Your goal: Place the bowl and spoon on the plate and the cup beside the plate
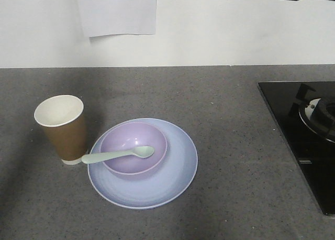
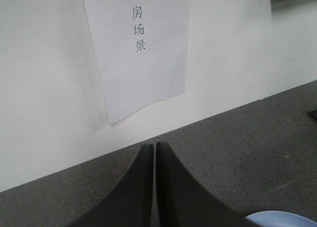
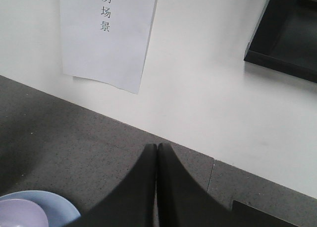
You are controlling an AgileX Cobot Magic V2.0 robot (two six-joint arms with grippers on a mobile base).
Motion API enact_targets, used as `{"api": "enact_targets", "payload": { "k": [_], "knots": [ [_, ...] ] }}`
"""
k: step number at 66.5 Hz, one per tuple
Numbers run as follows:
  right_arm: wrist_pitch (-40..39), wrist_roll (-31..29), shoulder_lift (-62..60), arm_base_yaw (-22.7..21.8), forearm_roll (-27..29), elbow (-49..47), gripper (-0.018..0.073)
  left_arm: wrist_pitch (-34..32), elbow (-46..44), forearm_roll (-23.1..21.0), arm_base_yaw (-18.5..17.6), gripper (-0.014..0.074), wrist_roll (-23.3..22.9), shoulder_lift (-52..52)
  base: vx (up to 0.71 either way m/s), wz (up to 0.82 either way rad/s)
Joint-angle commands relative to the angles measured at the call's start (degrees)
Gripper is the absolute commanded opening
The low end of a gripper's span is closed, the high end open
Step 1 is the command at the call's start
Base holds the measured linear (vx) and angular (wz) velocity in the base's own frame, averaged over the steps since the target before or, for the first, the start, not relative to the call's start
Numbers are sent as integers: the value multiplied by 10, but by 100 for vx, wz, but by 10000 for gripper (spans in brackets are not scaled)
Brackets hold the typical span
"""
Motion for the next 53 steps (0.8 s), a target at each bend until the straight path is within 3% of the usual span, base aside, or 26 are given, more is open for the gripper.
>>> {"api": "enact_targets", "payload": {
  "k": [1, 14, 24, 28, 39, 53],
  "knots": [
    [-42, 3, -9, -3, -13, -13, -3, -38, -19, -11, -3, -7, -4, -14, 0, 0],
    [-42, 3, -9, -3, -13, -13, -3, -38, -19, -8, -3, -6, -4, -11, 0, 0],
    [-42, 3, -9, -3, -13, -13, -3, -53, 41, 55, -3, -6, -14, -61, 0, 0],
    [-42, 3, -9, -3, -14, -13, -3, -81, 123, 73, -3, -6, -39, -145, 0, 0],
    [-42, 3, -8, -3, -14, -13, -3, -206, 368, 130, -1, -6, -53, -379, 0, 0],
    [-42, 3, -8, -3, -13, -13, -3, -357, 702, 134, 47, -6, -56, -634, 0, 0]
  ]
}}
